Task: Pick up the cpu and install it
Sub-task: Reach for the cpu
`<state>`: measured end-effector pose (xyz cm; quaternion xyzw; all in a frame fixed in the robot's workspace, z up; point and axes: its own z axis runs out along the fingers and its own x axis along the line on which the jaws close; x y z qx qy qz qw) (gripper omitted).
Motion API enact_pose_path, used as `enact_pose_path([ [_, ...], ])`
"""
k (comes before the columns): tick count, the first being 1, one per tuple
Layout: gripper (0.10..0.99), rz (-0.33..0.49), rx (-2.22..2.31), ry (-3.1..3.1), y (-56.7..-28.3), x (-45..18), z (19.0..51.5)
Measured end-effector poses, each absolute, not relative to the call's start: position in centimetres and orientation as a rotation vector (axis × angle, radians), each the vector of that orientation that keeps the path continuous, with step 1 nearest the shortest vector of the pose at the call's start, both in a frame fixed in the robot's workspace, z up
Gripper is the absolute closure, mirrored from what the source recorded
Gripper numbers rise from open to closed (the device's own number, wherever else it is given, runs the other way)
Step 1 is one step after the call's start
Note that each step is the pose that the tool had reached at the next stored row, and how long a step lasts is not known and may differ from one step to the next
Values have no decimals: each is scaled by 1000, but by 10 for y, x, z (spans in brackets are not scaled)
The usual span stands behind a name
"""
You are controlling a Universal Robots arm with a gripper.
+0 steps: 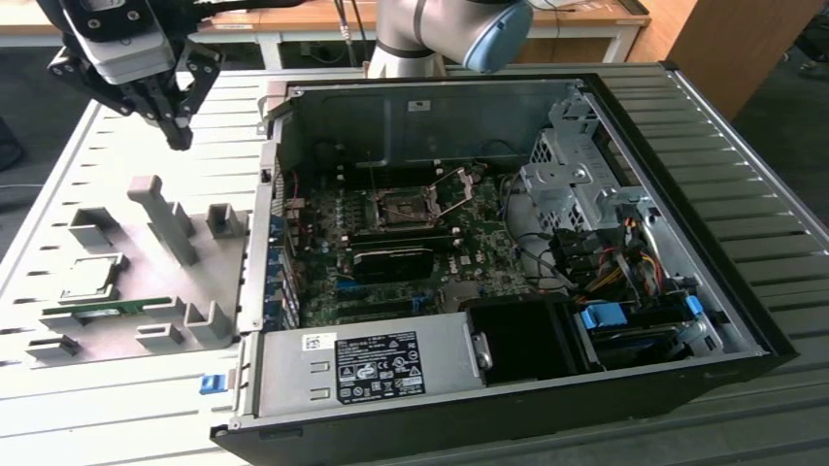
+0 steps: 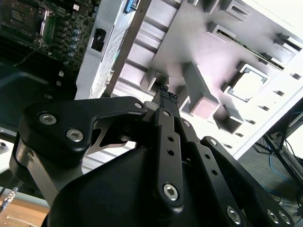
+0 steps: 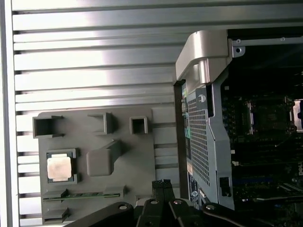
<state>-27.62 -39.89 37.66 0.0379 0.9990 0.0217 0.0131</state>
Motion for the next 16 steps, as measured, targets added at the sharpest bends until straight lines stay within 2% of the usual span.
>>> enact_pose_path([
  [16,980,68,118,3113,-399,-285,375],
])
